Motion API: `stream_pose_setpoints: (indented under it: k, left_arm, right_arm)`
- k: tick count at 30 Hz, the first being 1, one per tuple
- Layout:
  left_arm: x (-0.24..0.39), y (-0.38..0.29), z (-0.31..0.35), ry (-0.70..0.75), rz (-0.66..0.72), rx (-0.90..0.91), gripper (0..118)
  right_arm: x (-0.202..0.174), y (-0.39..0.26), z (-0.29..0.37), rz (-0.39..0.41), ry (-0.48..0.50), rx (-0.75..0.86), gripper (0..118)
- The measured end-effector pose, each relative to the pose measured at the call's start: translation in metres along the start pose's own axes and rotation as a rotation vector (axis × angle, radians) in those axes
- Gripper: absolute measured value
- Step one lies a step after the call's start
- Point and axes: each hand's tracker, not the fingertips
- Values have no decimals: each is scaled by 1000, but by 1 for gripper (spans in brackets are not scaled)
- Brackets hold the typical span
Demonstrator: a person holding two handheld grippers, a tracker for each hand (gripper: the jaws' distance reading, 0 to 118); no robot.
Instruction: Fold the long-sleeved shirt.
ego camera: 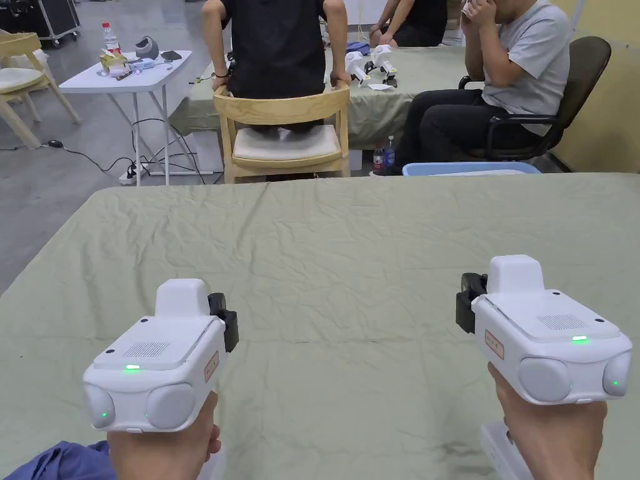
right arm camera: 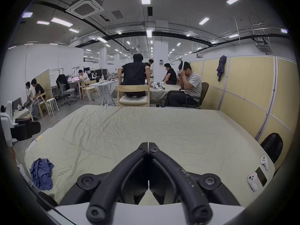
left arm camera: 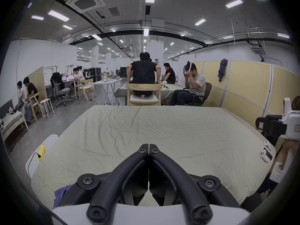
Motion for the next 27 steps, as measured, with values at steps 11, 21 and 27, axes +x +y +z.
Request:
stream_pose_setpoints:
  k: [11, 21, 27]
  left_arm:
    - [3, 1, 1, -10, -7, 12, 0]
    - [6, 2, -2, -24, -10, 5, 0]
    - [8, 1, -3, -31, -12, 0, 0]
  right_arm:
    - [-1, -1, 2, 3, -1, -1, 1]
    - [0, -1, 3, 4, -2, -3, 1]
    - [0, -3, 2, 3, -2, -8, 2]
